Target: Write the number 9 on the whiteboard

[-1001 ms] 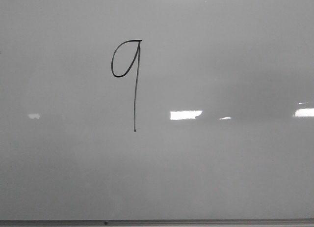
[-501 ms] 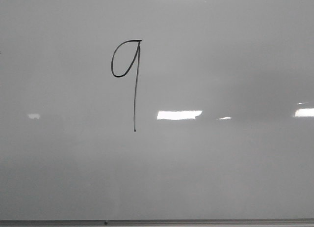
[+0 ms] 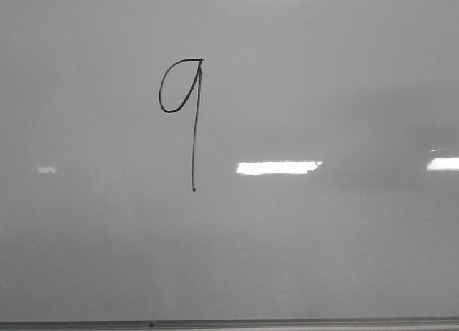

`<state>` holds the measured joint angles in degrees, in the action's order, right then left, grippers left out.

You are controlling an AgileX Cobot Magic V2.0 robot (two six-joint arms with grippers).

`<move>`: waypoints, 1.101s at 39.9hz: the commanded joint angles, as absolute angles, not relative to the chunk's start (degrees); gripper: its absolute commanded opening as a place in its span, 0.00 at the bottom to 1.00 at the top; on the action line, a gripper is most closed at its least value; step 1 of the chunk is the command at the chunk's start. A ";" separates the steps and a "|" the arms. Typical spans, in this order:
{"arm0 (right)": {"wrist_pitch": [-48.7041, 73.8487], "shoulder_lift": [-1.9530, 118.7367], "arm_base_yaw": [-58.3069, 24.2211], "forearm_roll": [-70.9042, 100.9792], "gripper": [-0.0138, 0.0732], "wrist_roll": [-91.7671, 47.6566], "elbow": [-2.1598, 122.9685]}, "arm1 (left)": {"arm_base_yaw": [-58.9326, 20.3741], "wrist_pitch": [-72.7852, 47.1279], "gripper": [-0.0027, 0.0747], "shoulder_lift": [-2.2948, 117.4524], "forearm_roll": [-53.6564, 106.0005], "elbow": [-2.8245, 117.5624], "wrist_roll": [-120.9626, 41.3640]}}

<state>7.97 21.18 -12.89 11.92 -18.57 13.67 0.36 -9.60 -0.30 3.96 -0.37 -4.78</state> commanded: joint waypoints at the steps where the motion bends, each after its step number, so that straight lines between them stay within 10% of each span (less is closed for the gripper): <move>1: -1.23 17.35 -10.46 6.22 0.08 -12.55 10.74 | -0.13 -5.36 0.01 -1.37 4.38 -0.53 -4.15; 44: 9.93 -1.60 -0.17 3.53 0.08 -5.32 -1.36 | -0.13 -5.36 0.01 -1.37 4.38 -0.53 -4.15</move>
